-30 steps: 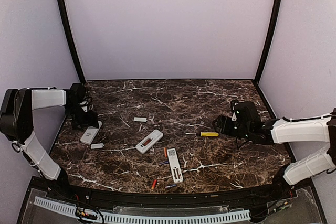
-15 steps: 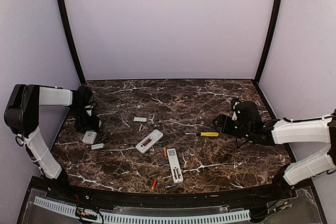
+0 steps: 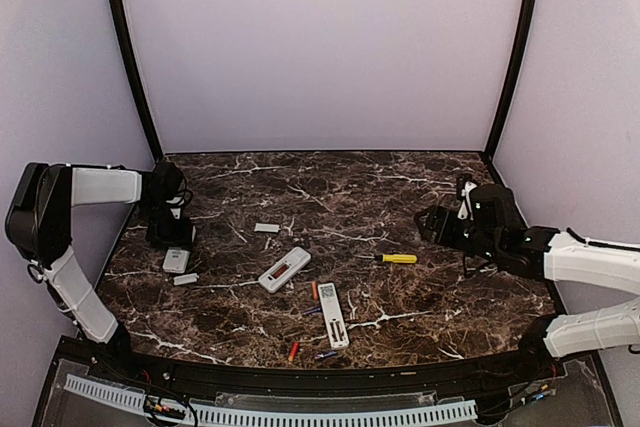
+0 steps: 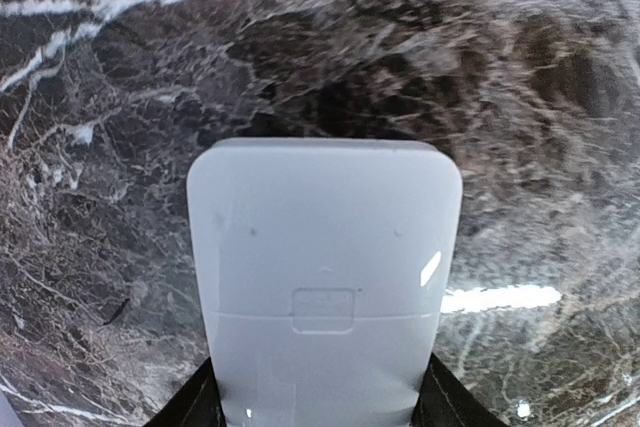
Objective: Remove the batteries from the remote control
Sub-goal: Pick up the remote control from the center of the board, then pass from the left arm to the right
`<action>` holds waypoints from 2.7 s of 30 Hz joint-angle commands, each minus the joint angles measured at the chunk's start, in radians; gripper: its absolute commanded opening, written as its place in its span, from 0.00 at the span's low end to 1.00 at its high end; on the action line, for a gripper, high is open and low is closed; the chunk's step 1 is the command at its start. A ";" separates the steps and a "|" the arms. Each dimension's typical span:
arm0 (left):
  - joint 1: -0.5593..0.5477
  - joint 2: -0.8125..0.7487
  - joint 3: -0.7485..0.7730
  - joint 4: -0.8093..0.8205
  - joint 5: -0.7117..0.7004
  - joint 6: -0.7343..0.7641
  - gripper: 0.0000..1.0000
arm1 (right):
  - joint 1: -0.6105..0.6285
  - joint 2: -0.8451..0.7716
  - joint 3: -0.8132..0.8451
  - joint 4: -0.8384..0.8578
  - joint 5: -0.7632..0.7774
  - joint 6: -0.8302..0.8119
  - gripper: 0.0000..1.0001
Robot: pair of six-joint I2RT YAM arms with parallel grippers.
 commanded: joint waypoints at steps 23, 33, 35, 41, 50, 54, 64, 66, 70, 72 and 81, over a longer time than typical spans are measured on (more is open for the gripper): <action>-0.646 -0.264 0.132 0.249 0.312 0.452 0.32 | 0.078 0.238 0.433 -0.120 -0.598 -0.154 0.82; -0.766 -0.259 0.112 0.229 0.253 0.477 0.31 | 0.191 0.402 0.521 0.017 -0.732 -0.025 0.69; -0.786 -0.249 0.114 0.221 0.232 0.486 0.31 | 0.196 0.421 0.531 0.025 -0.739 -0.014 0.66; -0.819 -0.221 0.122 0.215 0.232 0.475 0.31 | 0.213 0.464 0.515 0.039 -0.698 0.001 0.53; -0.821 -0.190 0.137 0.219 0.198 0.452 0.30 | 0.215 0.522 0.494 0.075 -0.737 0.059 0.45; -0.822 -0.187 0.136 0.222 0.178 0.449 0.30 | 0.220 0.538 0.499 0.081 -0.752 0.078 0.41; -0.821 -0.197 0.132 0.236 0.165 0.421 0.35 | 0.224 0.573 0.433 0.316 -0.810 0.234 0.14; -0.821 -0.207 0.133 0.250 0.161 0.396 0.59 | 0.225 0.556 0.411 0.339 -0.775 0.245 0.05; -0.808 -0.253 0.138 0.278 0.159 0.335 0.95 | 0.208 0.477 0.362 0.345 -0.669 0.228 0.00; -0.783 -0.285 0.148 0.284 0.195 0.277 0.98 | 0.195 0.432 0.349 0.332 -0.634 0.199 0.00; -0.577 -0.461 0.018 0.499 0.497 -0.207 0.99 | 0.160 0.216 0.294 0.418 -0.569 0.039 0.00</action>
